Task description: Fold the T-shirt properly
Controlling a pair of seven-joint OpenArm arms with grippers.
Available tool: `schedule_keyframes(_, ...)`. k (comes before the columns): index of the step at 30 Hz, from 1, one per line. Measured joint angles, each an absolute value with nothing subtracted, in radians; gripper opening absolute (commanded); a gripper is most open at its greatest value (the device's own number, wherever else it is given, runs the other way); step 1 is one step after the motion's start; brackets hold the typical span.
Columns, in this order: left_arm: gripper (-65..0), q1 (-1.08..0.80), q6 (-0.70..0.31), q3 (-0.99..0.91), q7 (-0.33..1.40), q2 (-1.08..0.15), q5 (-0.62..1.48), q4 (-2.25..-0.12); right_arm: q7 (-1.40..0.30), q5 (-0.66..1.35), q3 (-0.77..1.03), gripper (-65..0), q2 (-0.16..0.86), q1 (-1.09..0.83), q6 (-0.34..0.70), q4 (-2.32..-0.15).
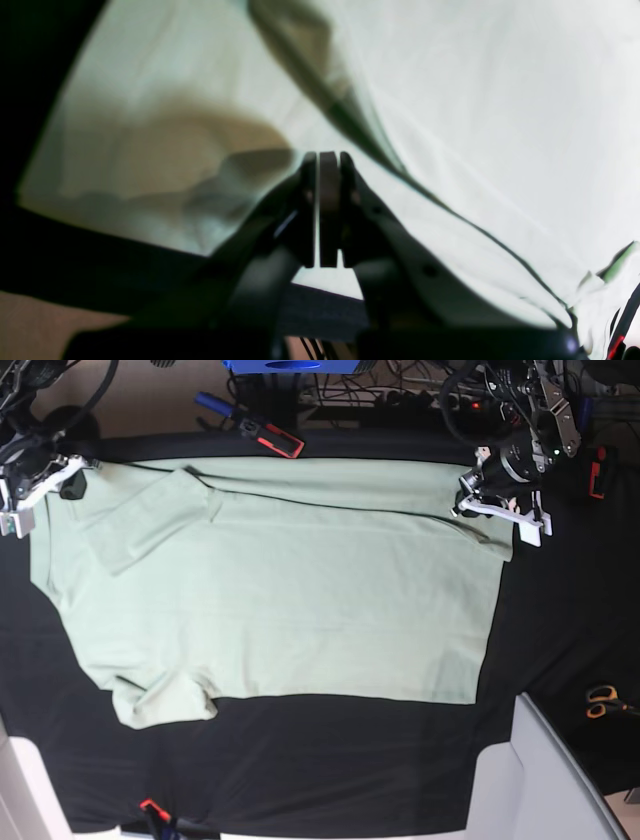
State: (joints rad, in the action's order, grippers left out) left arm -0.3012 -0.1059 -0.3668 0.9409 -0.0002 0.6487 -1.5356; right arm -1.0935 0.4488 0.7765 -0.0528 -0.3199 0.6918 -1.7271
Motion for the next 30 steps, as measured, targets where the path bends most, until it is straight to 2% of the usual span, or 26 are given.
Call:
schedule_keyframes(10,-65.0,-0.218,-0.109,-0.366,0.934,0.011,0.656,-1.430,-1.093,0.449,0.778,-64.9,-0.052,-0.321,0.692,-1.727)
schedule_keyframes(30,-65.0,-0.216,-0.105,-0.365,0.950,0.026,0.646,-1.489,-1.093,0.449,0.778,-64.9,-0.052,-0.305,0.692,-1.727)
